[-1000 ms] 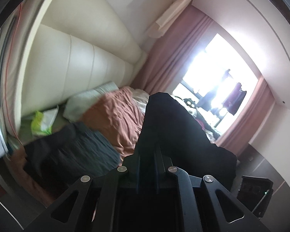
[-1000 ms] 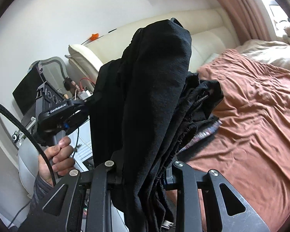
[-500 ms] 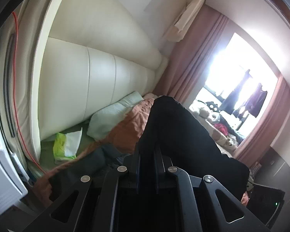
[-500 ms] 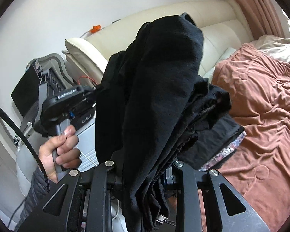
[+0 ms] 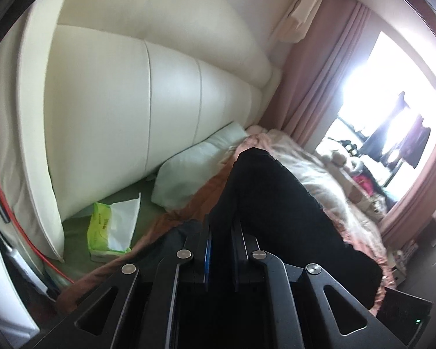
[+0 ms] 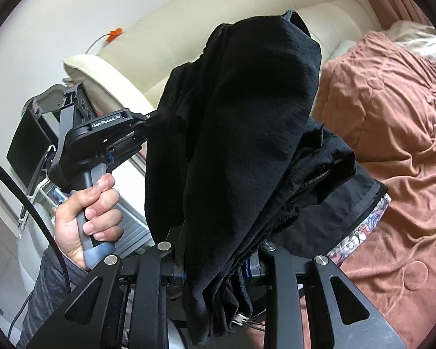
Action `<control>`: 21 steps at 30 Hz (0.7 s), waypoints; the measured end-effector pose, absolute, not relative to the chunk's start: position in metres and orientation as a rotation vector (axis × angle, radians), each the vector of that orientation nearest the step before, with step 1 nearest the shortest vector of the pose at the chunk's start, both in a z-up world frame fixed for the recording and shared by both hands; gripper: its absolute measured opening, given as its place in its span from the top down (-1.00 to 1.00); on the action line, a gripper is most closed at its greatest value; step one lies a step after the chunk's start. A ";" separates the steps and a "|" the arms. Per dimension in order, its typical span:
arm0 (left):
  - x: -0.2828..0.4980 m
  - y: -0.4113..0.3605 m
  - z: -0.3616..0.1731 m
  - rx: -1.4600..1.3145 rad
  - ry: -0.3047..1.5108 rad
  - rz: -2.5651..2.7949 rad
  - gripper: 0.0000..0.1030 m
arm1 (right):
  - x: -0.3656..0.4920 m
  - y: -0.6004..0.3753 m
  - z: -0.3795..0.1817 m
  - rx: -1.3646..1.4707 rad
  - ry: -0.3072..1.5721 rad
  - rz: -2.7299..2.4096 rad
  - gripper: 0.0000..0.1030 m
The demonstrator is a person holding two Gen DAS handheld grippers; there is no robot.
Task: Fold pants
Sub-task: 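Carry the hanging pants with both tools toward the clothes pile by the headboard, then lower the pants onto the clothes pile and open both tools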
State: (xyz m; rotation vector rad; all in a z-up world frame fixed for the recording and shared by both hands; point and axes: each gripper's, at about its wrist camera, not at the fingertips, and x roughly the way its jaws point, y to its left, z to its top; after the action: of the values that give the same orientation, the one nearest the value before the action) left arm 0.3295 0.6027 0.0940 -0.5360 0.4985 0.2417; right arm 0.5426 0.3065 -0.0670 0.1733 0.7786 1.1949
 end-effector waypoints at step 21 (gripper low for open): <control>0.364 0.587 0.035 -0.511 0.677 0.333 0.43 | 0.617 0.294 -0.122 0.228 0.958 1.034 -0.23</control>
State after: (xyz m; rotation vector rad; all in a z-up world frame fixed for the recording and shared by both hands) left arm 0.3641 0.5870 0.0354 -0.5105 0.6767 0.3328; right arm 0.6172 0.2943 -0.1215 0.2280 0.9582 1.0338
